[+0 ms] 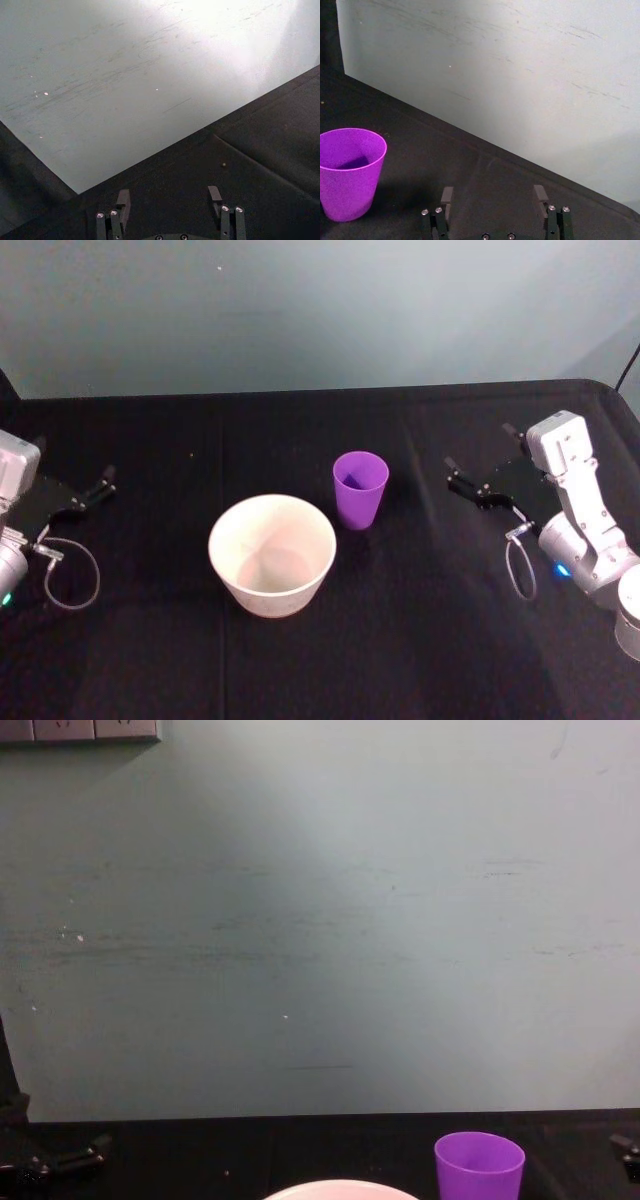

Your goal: Pick up the cup and pour the mung beans from the cup into the bowl.

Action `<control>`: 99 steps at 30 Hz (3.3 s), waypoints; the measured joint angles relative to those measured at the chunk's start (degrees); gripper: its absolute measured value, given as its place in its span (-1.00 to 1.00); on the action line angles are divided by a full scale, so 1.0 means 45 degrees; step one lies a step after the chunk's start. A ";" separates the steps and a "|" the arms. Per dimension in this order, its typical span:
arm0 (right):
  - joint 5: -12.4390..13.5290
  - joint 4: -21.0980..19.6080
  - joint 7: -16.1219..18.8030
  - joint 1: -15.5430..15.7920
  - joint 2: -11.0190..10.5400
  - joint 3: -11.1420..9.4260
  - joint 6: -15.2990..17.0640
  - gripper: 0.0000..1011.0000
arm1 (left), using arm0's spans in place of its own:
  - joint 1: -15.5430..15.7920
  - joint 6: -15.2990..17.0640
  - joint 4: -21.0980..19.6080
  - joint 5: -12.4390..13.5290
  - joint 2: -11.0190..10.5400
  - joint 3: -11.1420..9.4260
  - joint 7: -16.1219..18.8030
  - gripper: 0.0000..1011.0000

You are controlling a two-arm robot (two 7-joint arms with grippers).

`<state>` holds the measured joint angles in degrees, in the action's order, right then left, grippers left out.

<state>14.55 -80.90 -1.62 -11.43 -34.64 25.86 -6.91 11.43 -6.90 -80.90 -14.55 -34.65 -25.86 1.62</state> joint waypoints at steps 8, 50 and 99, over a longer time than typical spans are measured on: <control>0.0000 0.0000 0.0000 0.0001 0.0000 0.0000 0.0000 0.98 | 0.0000 0.0000 0.0000 0.0000 0.0000 0.0000 0.0000 1.00; 0.1986 0.1859 0.5713 -0.0878 0.0902 0.0310 -0.0866 0.98 | 0.0000 0.0000 0.0000 -0.0001 0.0000 0.0000 0.0000 1.00; 0.1486 0.4507 0.7453 -0.2017 0.3297 -0.0463 -0.1993 0.98 | 0.0000 0.0000 -0.0001 0.0000 0.0000 0.0000 0.0000 1.00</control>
<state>21.24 -60.62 31.92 -20.51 -19.81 23.78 -15.88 11.43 -6.90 -80.90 -14.55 -34.65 -25.86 1.62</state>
